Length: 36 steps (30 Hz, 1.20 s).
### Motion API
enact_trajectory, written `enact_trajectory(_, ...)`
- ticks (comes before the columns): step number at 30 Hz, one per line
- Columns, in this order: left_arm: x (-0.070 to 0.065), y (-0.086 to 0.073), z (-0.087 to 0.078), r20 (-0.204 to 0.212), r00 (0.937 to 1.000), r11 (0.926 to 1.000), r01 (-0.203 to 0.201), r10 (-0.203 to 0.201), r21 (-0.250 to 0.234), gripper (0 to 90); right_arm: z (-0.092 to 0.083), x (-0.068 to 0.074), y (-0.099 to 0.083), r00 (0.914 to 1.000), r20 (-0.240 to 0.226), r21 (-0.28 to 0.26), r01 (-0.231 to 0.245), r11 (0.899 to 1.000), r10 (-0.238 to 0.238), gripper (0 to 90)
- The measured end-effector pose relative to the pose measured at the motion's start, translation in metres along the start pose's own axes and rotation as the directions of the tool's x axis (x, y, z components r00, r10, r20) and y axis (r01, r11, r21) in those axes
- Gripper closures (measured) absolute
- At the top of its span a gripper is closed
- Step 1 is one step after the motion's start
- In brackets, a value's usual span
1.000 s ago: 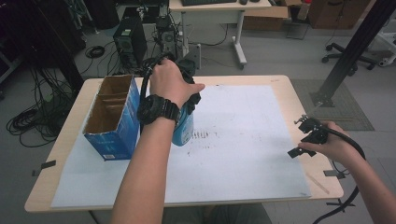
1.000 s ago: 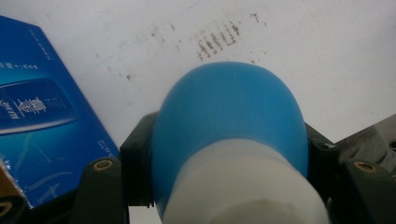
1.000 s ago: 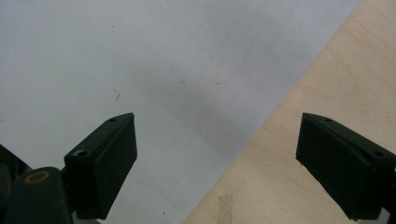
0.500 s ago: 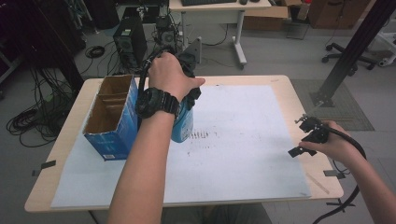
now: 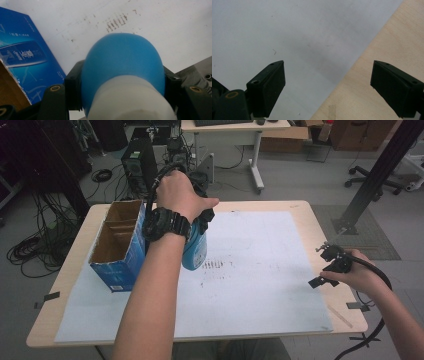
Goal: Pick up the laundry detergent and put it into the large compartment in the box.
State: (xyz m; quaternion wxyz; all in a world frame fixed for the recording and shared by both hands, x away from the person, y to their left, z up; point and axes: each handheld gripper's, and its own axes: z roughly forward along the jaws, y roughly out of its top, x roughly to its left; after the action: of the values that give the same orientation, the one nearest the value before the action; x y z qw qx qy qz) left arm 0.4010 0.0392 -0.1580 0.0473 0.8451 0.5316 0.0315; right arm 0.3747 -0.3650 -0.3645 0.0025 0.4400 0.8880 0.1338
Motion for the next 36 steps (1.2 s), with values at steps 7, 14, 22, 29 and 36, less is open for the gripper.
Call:
enact_trajectory(7,0.003,0.001,-0.005,-0.004,1.0000,1.0000,0.002,-0.002,0.003,37.5,0.002,0.002,0.002,0.9999,-0.010,0.003,0.003,1.000,-0.003,12.7)
enact_trajectory(14,0.009,0.003,-0.006,0.000,1.0000,1.0000,0.002,-0.002,0.008,37.5,0.001,0.002,0.004,0.9999,-0.014,0.003,0.001,1.000,-0.001,12.8)
enact_trajectory(22,0.015,0.005,-0.007,0.003,0.9998,0.9997,0.019,-0.020,0.012,37.5,-0.005,0.004,0.005,0.9999,-0.011,-0.002,-0.001,1.000,0.001,13.0)
enact_trajectory(29,0.023,0.007,-0.011,0.006,0.9991,0.9991,0.043,-0.043,0.006,37.5,-0.010,0.004,0.008,1.0000,-0.007,-0.005,0.001,1.000,-0.001,13.0)
enact_trajectory(36,0.033,0.007,-0.015,-0.004,0.9977,0.9977,0.068,-0.068,-0.001,37.5,-0.015,0.006,0.012,1.0000,-0.001,-0.011,0.004,1.000,-0.004,13.0)
